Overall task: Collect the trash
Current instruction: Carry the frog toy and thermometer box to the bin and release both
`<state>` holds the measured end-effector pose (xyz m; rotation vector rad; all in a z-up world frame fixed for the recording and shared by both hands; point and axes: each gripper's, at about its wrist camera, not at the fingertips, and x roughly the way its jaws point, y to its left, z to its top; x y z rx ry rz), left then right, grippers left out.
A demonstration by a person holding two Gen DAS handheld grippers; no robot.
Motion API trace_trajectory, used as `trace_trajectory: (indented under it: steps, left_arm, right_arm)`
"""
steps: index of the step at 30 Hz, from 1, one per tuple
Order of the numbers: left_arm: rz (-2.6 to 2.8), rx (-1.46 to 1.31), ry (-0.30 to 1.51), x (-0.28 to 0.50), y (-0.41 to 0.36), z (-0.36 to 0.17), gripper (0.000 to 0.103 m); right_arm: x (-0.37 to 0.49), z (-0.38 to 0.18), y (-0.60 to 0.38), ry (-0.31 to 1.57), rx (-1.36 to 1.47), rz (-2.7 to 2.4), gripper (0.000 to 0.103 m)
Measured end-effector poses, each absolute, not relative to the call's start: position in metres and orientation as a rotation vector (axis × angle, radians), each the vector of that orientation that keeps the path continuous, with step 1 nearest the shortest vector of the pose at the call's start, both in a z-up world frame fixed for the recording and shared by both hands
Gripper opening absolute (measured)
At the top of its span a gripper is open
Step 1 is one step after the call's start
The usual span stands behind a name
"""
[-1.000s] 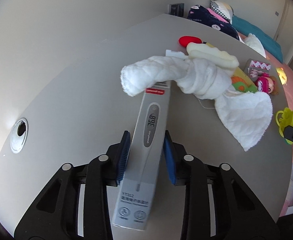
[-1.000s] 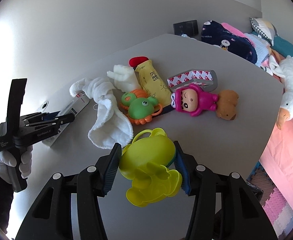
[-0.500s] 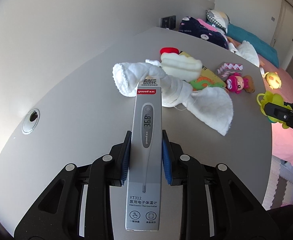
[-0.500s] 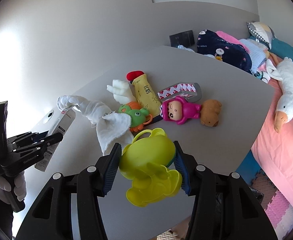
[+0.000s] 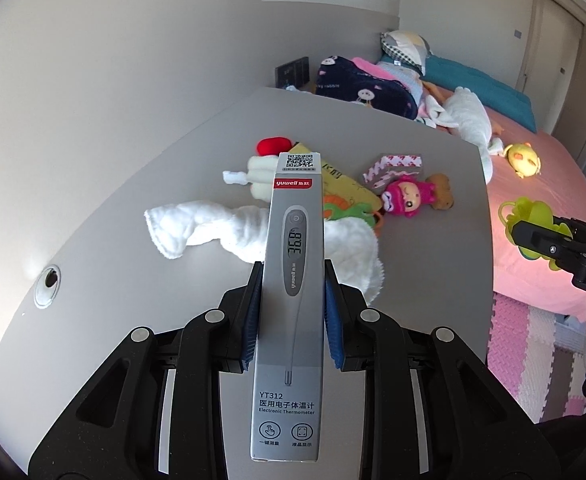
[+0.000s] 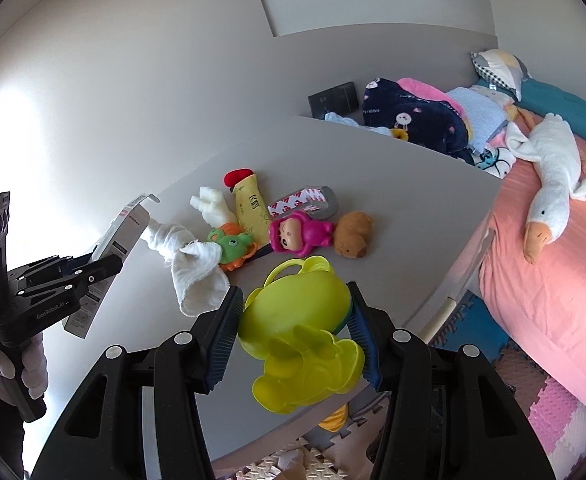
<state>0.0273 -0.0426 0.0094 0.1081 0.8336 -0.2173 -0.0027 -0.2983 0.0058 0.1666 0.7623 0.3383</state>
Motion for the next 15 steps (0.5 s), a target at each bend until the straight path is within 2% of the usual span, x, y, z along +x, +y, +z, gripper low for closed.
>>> trace_trajectory:
  steps: [15]
  left_arm:
    - [-0.418, 0.155, 0.835, 0.031, -0.148, 0.009, 0.027]
  right_arm:
    - [-0.031, 0.005, -0.382, 0.75, 0.222, 0.184, 0.053]
